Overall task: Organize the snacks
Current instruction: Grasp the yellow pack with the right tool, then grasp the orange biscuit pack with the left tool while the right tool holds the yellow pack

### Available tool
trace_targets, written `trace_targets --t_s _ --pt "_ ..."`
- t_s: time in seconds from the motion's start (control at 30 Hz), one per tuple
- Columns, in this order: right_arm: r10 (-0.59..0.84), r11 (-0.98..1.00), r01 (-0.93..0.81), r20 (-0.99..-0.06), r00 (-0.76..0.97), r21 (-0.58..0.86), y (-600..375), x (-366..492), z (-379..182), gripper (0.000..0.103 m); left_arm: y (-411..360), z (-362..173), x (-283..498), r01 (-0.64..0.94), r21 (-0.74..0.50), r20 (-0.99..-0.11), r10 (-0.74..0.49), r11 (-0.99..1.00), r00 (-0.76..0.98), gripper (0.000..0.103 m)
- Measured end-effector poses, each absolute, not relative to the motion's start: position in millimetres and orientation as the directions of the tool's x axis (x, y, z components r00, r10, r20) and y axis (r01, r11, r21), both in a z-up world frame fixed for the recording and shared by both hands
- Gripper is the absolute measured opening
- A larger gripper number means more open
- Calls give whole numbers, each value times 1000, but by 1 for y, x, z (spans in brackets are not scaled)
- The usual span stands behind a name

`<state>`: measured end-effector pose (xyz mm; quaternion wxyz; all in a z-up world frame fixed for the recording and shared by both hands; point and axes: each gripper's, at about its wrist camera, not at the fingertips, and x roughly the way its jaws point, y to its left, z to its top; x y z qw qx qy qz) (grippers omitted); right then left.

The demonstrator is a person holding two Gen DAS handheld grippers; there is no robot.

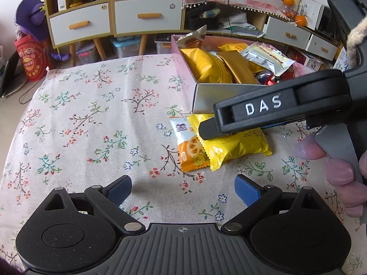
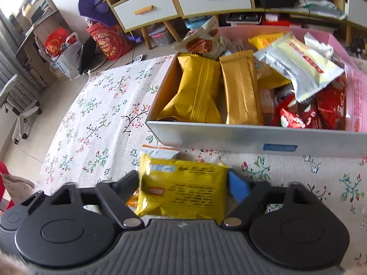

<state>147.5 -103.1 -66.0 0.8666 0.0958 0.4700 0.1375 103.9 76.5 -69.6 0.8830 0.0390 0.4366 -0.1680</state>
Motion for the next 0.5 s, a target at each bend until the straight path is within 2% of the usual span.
trace_targets --t_s 0.17,0.5 --pt "331 943 -162 -782 529 290 -111 144 -66 67 76 -69 106 326 -85 -780 -266 942 566 97" --pt "287 956 -113 -782 554 271 -143 139 -60 66 74 -63 115 241 -108 -748 -239 964 619 95"
